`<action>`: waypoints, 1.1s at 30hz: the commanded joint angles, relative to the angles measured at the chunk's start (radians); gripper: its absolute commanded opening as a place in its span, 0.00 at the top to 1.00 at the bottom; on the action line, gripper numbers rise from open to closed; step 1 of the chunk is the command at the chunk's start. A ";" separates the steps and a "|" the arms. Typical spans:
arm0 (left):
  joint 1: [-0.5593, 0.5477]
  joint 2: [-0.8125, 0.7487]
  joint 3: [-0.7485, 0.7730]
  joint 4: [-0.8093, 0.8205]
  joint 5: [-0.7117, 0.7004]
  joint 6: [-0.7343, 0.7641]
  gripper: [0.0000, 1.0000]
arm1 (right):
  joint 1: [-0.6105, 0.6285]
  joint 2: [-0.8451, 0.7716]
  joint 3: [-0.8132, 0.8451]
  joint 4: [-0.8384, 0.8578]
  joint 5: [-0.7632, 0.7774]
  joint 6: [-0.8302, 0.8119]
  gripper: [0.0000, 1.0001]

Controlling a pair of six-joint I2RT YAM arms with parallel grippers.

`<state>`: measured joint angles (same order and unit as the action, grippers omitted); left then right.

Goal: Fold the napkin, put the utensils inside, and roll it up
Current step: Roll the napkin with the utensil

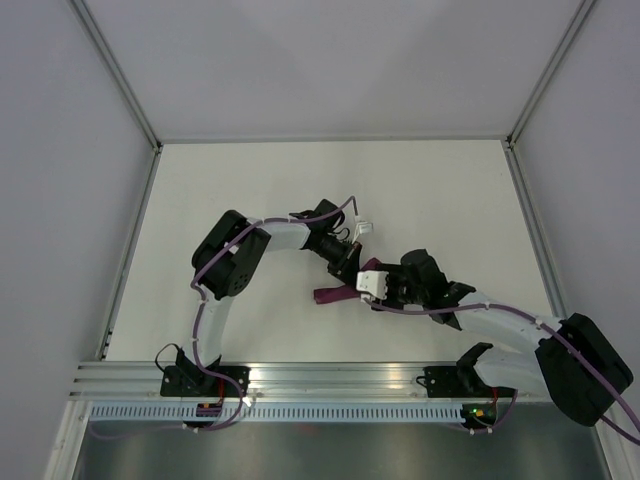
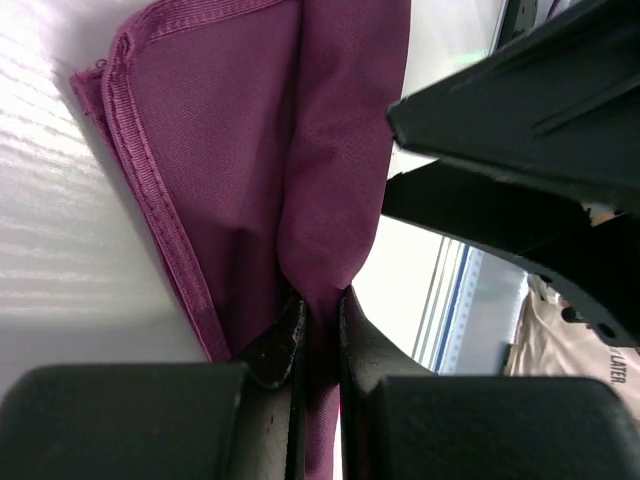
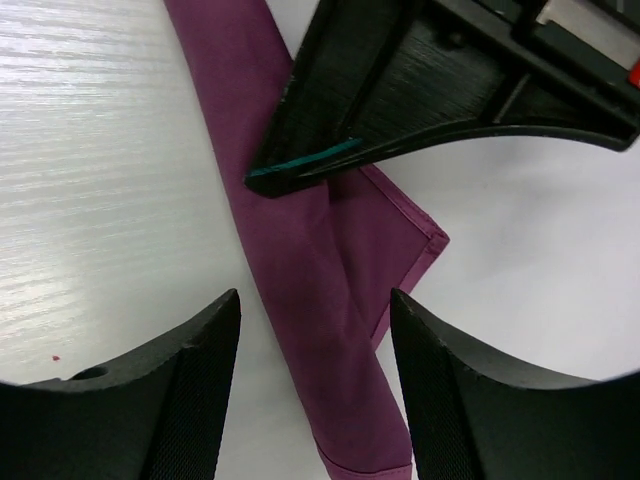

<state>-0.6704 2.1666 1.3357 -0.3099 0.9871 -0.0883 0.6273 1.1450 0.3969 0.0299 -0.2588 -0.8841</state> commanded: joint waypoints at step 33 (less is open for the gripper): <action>0.091 -0.418 -0.409 0.541 -0.517 -0.366 0.59 | -0.115 0.461 0.382 -0.508 -0.230 -0.111 0.94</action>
<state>-0.5850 1.8877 1.0027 0.0235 0.6868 -0.3607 0.5598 1.5150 0.7227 -0.2264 -0.3973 -0.9367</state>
